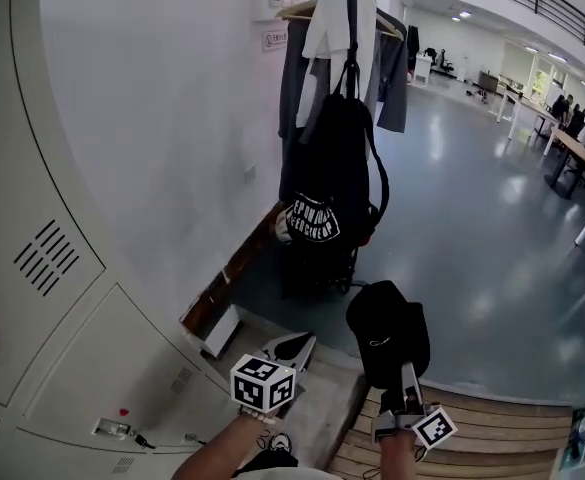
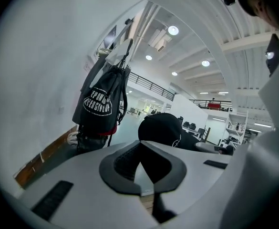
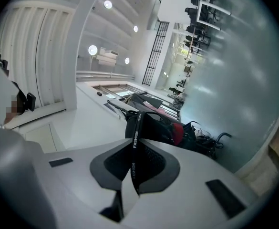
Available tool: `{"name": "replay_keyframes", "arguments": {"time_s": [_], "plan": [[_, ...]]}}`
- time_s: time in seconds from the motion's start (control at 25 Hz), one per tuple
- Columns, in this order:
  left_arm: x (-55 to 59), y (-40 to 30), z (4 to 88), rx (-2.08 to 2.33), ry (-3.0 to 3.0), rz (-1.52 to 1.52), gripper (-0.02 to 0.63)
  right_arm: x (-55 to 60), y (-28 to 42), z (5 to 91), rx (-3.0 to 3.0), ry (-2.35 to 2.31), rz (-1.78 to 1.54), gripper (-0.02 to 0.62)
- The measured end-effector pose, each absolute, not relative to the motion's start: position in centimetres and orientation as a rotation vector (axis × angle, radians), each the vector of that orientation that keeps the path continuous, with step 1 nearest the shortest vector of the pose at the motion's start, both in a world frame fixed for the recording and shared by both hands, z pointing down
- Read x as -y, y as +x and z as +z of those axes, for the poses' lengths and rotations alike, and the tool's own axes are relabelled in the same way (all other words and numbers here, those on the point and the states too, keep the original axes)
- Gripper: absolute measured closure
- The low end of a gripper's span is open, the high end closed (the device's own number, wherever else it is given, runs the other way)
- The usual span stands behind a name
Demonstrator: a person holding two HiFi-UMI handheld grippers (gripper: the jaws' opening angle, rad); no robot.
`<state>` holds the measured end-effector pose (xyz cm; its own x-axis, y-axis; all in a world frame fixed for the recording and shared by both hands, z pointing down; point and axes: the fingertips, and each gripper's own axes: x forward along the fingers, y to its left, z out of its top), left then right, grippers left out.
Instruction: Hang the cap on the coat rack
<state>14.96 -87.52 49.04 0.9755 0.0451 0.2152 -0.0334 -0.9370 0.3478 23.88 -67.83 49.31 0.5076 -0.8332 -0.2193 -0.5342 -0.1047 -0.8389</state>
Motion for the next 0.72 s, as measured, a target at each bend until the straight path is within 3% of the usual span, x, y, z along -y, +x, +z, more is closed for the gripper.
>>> {"name": "replay_keyframes", "arguments": {"time_s": [0.72], "plan": [[95.6, 18.8, 45.0, -0.062, 2.802, 0.253, 0.603, 79.0, 26.5, 41.5, -1.303, -1.740, -0.190, 0.575]]}}
